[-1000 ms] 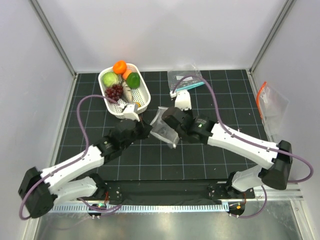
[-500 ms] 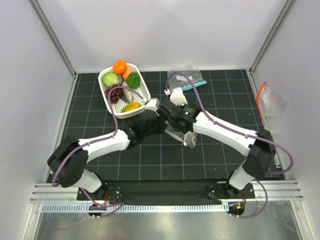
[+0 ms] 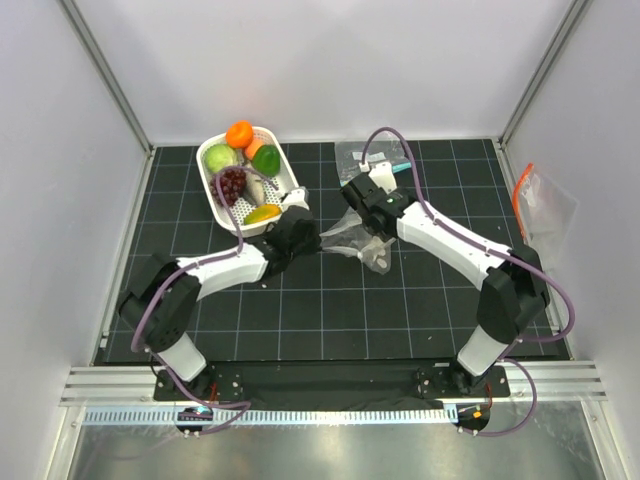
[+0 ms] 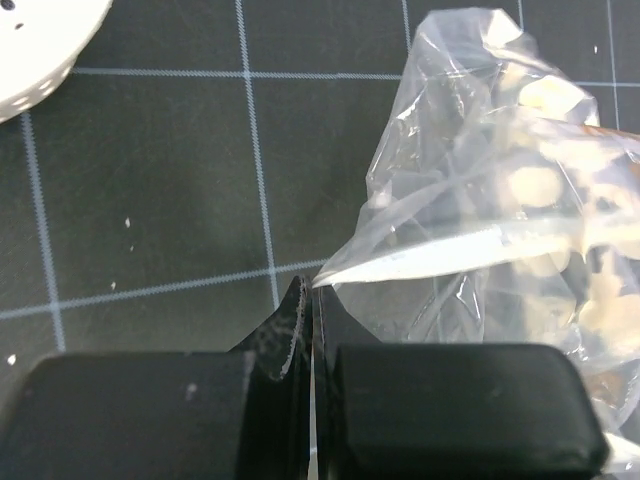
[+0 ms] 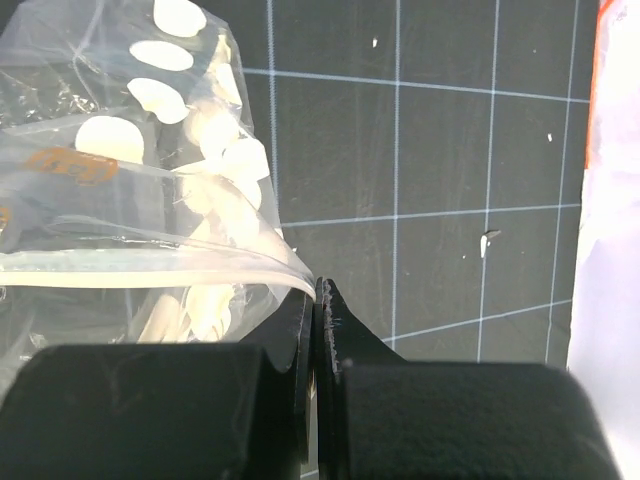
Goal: Place the food in the zip-top bag and seal the zipper
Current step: Open the zipper of the food storage bag.
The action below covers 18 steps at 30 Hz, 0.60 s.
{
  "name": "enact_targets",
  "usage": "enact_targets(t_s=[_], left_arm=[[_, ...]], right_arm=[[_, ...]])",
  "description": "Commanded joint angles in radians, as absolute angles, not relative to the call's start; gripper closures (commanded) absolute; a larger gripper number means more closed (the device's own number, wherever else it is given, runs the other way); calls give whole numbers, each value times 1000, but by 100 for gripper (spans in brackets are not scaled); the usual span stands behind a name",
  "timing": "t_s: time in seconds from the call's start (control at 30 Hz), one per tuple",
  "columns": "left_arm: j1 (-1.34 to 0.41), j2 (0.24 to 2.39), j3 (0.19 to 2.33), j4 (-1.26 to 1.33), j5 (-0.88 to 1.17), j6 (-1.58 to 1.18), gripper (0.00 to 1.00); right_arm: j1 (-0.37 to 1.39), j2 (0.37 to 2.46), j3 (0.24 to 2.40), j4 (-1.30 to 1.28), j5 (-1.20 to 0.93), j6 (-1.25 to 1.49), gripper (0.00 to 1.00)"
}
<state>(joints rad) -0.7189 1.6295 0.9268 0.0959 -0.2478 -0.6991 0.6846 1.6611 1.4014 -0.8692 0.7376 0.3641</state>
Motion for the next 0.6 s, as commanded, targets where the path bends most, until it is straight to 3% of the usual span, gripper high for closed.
enact_targets(t_s=[0.0,0.07,0.17,0.2,0.3,0.57], left_arm=[[-696,1655,991,87,-219,-690,100],[-696,1661,1006,104,-171,-680,97],[-696,1658,1029,120,-104,-657,65],[-696,1645,1035,118,-80,-652,44],[-693,1600,1031,84,-100,-629,23],[-548,1430,1045,-122,-86,-617,0]], right_arm=[[663,1586,1416,-874,765,319,99],[663,1583,1428,-880,762,302,99],[663,1585,1450,-896,762,290,99],[663,1588,1459,-899,764,284,99],[663,1597,1476,-903,769,270,99],[660,1611,1482,-890,790,255,99]])
